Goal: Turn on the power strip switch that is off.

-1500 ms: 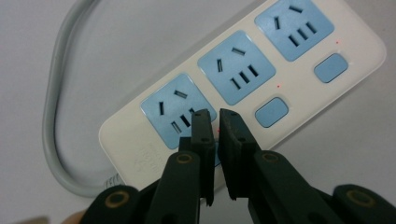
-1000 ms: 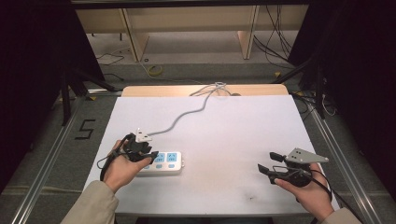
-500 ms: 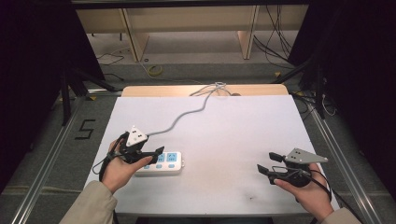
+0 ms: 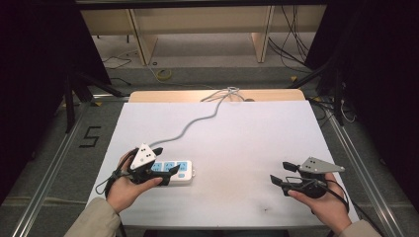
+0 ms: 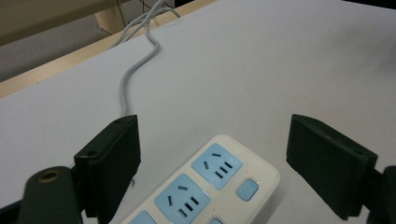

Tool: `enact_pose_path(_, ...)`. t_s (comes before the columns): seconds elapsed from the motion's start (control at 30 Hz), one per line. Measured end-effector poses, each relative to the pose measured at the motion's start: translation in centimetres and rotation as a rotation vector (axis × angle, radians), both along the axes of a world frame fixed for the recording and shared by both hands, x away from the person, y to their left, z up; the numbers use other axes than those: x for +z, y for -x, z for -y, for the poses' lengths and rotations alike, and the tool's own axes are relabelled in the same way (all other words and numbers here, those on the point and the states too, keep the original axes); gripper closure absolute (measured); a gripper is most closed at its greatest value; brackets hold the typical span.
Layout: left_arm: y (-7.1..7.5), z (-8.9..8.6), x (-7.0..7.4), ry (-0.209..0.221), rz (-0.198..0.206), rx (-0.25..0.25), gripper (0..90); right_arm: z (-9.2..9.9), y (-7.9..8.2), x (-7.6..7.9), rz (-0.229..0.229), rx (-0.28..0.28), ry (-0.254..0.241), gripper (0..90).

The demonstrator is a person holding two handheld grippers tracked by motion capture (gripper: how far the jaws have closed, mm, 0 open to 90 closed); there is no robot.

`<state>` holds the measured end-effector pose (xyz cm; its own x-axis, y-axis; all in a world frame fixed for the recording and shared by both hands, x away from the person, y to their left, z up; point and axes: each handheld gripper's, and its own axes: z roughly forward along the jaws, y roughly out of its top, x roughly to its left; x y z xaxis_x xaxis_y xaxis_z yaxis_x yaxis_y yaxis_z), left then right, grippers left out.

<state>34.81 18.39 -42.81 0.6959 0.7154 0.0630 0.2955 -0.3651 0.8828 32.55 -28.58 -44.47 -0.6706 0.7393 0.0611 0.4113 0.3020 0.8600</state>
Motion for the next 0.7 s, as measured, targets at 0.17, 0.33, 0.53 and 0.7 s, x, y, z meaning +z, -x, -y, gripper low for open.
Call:
enact_pose_path(0.17,1.0,-0.1,-0.8,-0.006,-0.019,-0.057,16.2,-0.3,0.1,0.0,-0.001,0.013,0.0,31.1)
enact_pose_path(0.33,1.8,-0.2,-1.7,-0.002,-0.069,-0.115,16.3,-0.6,0.2,0.0,0.0,0.025,0.0,30.9)
enact_pose_path(0.53,2.3,-0.2,-2.0,-0.018,-0.075,-0.144,16.6,-0.8,0.3,0.1,0.001,0.034,-0.002,30.7)
enact_pose_path(0.7,2.3,-0.1,-2.1,-0.031,-0.069,-0.139,16.7,-0.9,0.3,0.1,0.001,0.038,-0.003,30.7)
